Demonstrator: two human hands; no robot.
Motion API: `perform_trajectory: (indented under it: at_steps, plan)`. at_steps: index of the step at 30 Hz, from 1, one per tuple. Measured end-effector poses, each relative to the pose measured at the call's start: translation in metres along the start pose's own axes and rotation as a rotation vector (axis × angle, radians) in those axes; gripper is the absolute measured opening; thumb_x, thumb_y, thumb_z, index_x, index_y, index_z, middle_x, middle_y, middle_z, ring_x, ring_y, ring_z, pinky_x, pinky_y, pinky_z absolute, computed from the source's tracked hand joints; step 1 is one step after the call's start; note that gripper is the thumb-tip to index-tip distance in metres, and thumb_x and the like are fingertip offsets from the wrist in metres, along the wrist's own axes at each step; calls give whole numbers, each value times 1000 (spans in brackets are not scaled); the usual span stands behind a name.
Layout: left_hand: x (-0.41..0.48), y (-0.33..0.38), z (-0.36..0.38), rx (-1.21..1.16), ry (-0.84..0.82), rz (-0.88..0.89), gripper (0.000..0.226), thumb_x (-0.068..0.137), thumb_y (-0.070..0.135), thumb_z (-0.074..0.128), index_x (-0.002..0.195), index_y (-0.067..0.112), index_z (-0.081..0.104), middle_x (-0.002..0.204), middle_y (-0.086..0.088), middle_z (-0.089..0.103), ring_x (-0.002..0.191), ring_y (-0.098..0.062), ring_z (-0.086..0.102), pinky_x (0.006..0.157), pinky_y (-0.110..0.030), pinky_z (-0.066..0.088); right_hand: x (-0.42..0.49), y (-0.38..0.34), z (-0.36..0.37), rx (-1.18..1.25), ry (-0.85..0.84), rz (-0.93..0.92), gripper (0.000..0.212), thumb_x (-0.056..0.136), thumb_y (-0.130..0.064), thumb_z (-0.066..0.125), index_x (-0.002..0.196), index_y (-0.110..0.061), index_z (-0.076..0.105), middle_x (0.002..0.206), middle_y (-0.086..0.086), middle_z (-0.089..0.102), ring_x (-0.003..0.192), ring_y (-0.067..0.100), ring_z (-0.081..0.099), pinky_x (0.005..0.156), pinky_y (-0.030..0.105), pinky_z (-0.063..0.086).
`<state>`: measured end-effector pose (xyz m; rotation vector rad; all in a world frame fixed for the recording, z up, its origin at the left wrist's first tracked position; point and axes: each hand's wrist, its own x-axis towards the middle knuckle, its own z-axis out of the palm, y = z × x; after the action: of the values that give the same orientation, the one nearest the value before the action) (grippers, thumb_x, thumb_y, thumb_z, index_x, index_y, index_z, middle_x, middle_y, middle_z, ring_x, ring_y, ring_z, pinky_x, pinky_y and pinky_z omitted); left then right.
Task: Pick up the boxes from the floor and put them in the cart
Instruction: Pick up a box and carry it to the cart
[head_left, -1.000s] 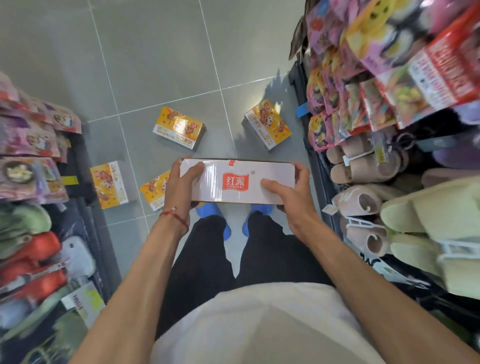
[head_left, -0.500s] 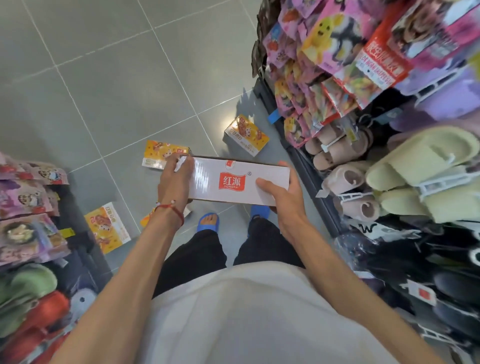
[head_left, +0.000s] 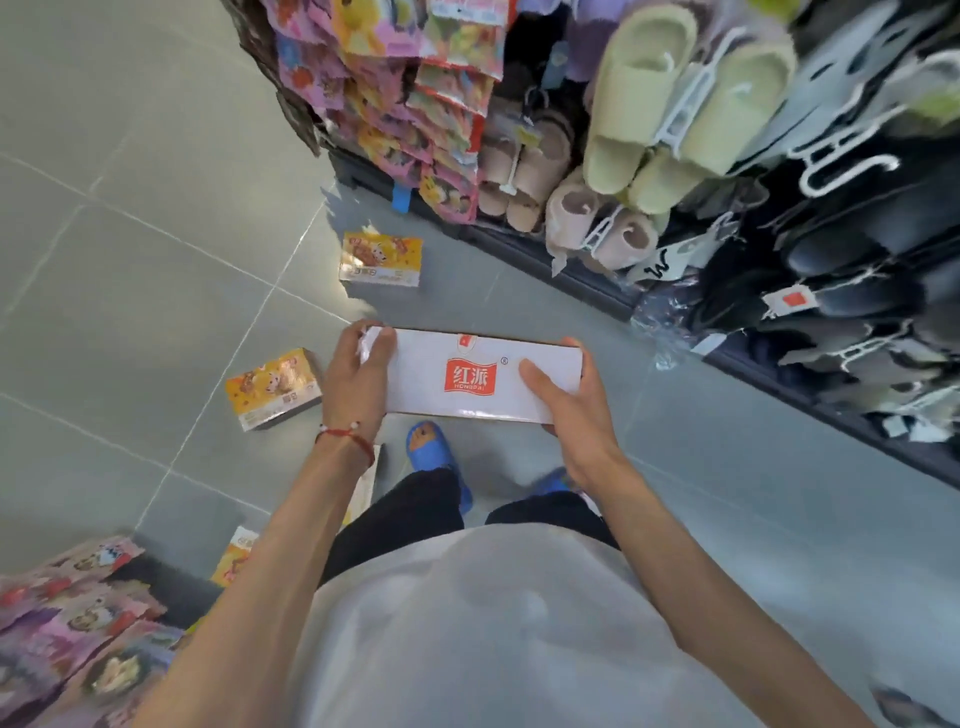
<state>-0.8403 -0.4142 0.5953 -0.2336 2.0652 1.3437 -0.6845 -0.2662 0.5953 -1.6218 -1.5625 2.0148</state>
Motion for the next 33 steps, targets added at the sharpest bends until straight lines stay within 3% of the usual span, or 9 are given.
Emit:
perform_trajectory:
  at_steps: [3,5,8,12,17,21,24,27,33]
  plan:
    - [-16,3,30,94,-105,29,17,95,51,49,108,43,56,114,1,61,106,-25,61,98,-55,52,-21,17,-34,117,107,7,43,90,-31,80,122,-42,53,116,-8,71,104,8,69,86,30,55]
    - [-29,4,53,144,-176,49,6,96,47,50,95,50,56,113,3,61,109,-27,60,101,-56,50,-35,30,-59,204,172,11,47,90,-28,80,127,-38,53,119,-4,71,110,15,69,93,36,56]
    - [-58,-1,89,204,-289,94,19,96,44,52,86,59,55,113,6,62,111,-28,60,100,-54,50,-59,51,-99,334,259,23,57,90,-24,80,138,-30,50,125,1,70,117,22,68,93,34,56]
    - [-101,-19,137,261,-404,134,3,97,41,54,98,44,55,114,5,63,111,-26,60,98,-53,52,-95,85,-154,453,365,13,57,91,-23,80,139,-26,49,126,3,69,117,24,68,88,31,54]
    - [-166,-43,204,379,-531,214,10,98,40,52,98,46,59,107,4,63,95,-19,59,78,-40,57,-142,134,-224,605,494,-5,47,90,-23,81,129,-28,55,116,-3,74,99,10,73,72,21,54]
    - [-218,-65,256,482,-613,282,16,98,41,53,113,36,58,122,-5,60,101,-23,60,82,-46,57,-174,175,-275,705,611,-15,44,91,-25,79,128,-29,56,110,-7,74,88,2,71,71,22,53]
    - [-255,-80,295,514,-692,310,11,98,37,55,109,35,57,115,-2,61,97,-22,59,81,-44,56,-194,203,-309,753,692,-14,37,92,-27,77,122,-33,57,107,-10,73,88,2,70,72,24,52]
    - [-287,-96,335,548,-778,344,11,99,33,55,109,31,57,109,1,60,91,-19,58,74,-36,52,-211,226,-343,809,773,-12,37,93,-28,77,124,-31,56,100,-14,72,81,-2,69,63,17,51]
    - [-345,-117,413,657,-950,349,12,99,33,55,110,31,58,106,3,61,85,-15,57,64,-28,47,-234,252,-408,911,935,-1,41,93,-27,76,129,-29,55,117,0,72,93,11,67,61,15,50]
